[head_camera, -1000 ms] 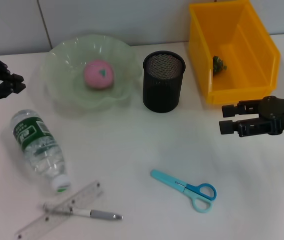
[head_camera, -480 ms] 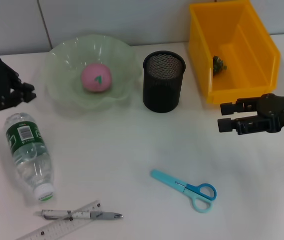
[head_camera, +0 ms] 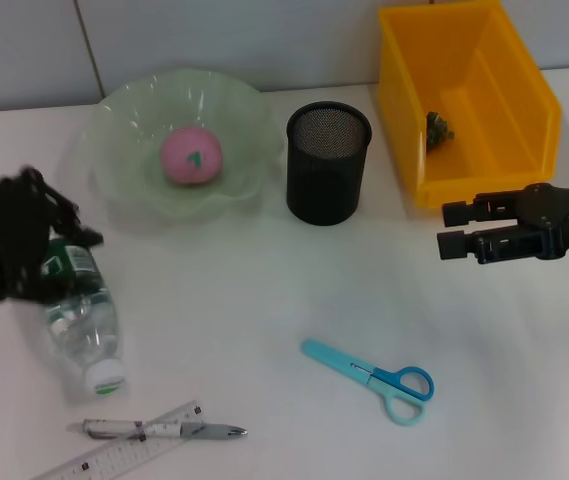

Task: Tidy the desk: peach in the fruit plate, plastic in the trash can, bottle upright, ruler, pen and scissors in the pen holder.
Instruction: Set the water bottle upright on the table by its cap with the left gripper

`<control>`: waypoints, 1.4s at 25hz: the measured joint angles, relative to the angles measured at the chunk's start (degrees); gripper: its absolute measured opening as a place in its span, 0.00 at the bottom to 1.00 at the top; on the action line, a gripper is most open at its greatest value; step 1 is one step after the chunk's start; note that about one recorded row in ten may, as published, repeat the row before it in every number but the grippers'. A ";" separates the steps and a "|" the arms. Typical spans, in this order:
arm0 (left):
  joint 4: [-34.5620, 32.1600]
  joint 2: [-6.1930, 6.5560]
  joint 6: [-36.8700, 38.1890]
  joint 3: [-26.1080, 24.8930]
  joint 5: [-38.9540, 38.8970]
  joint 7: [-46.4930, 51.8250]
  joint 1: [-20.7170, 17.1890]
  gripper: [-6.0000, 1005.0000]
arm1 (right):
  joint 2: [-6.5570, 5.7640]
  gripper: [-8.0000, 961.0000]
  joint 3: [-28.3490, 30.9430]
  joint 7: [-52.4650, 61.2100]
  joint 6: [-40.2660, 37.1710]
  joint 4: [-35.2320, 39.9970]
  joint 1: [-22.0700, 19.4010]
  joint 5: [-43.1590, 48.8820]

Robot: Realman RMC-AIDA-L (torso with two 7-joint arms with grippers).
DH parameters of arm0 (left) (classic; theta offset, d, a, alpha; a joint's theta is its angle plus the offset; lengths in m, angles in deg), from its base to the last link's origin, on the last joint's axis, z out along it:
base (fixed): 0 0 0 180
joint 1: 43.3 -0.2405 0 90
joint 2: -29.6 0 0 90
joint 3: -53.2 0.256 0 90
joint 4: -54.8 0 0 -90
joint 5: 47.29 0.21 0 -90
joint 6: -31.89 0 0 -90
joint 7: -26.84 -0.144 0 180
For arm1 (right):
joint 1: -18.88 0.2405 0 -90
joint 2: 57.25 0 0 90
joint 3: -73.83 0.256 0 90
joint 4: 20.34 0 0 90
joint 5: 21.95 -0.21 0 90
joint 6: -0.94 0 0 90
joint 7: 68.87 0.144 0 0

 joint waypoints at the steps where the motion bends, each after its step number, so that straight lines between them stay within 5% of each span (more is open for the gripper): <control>1: -0.92 -0.15 -0.20 2.78 -0.01 -2.04 -0.96 0.31 | 0.00 0.82 0.00 0.00 0.00 0.00 0.00 0.00; 5: -2.20 -0.05 -0.63 11.16 0.39 -9.05 -1.80 0.45 | -1.05 0.82 1.11 2.98 -0.38 0.51 -0.14 0.00; 11: -1.74 -0.10 -2.80 16.38 3.54 -17.68 -1.88 0.69 | -1.62 0.82 1.18 6.27 -0.16 0.84 0.22 0.00; 12: -0.85 -0.07 -4.21 18.32 3.84 -20.34 -2.02 0.86 | -1.57 0.82 1.22 7.00 0.30 0.81 0.51 0.00; 21: 5.80 1.27 -5.94 23.09 4.18 -26.16 -0.06 0.85 | -1.08 0.82 1.26 8.32 1.42 0.88 1.62 0.00; 35: 12.65 0.15 -13.38 26.14 8.28 -32.62 -0.22 0.82 | -1.27 0.82 1.35 8.29 2.88 0.84 2.24 0.01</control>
